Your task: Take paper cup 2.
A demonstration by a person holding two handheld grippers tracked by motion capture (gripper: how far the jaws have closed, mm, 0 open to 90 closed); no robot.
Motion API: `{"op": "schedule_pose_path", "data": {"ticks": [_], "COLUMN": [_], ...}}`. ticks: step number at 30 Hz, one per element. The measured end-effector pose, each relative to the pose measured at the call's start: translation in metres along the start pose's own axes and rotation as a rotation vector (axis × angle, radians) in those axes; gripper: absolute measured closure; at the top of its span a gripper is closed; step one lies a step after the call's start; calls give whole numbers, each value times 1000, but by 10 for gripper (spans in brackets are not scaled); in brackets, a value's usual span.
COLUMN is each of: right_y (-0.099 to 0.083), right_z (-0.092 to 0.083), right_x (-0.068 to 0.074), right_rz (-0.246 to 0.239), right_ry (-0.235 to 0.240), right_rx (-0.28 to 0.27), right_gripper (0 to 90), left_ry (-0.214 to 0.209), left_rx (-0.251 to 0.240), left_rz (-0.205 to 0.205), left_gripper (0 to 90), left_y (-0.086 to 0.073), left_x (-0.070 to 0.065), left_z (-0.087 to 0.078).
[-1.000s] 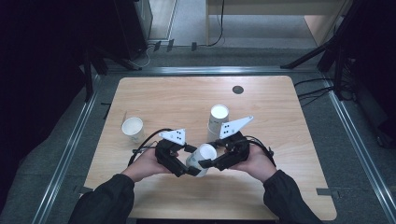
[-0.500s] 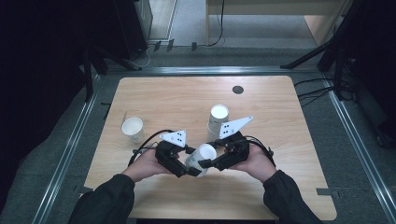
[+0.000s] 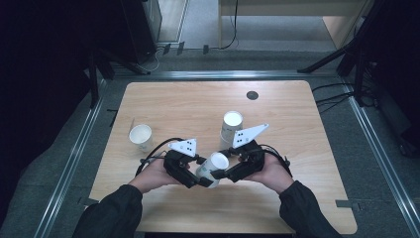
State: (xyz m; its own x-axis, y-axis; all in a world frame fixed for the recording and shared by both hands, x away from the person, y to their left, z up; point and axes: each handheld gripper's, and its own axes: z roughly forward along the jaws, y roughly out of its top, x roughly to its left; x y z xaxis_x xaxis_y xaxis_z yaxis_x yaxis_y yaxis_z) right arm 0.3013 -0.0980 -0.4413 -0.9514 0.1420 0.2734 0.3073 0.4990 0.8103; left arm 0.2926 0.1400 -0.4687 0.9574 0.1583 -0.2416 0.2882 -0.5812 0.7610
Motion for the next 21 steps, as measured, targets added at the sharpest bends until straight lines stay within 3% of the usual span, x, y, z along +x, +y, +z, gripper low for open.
{"op": "schedule_pose_path", "data": {"ticks": [9,12,15,21], "right_y": [-6,-12,-19,-30], "right_z": [-12,-18,-21,-20], "right_x": [2,2,2,5], "right_rz": [-28,-28,-20,-37], "right_ry": [-45,-65,-80,-121], "right_rx": [7,16,22,45], "right_gripper": [264,258,258,273], "left_ry": [18,41,75,99], "left_rx": [4,3,27,58], "left_rz": [-27,-20,-6,-18], "left_gripper": [291,290,289,289], "left_y": [-2,0,3,5], "left_x": [4,5,6,12], "left_z": [-9,-14,-20,-27]}}
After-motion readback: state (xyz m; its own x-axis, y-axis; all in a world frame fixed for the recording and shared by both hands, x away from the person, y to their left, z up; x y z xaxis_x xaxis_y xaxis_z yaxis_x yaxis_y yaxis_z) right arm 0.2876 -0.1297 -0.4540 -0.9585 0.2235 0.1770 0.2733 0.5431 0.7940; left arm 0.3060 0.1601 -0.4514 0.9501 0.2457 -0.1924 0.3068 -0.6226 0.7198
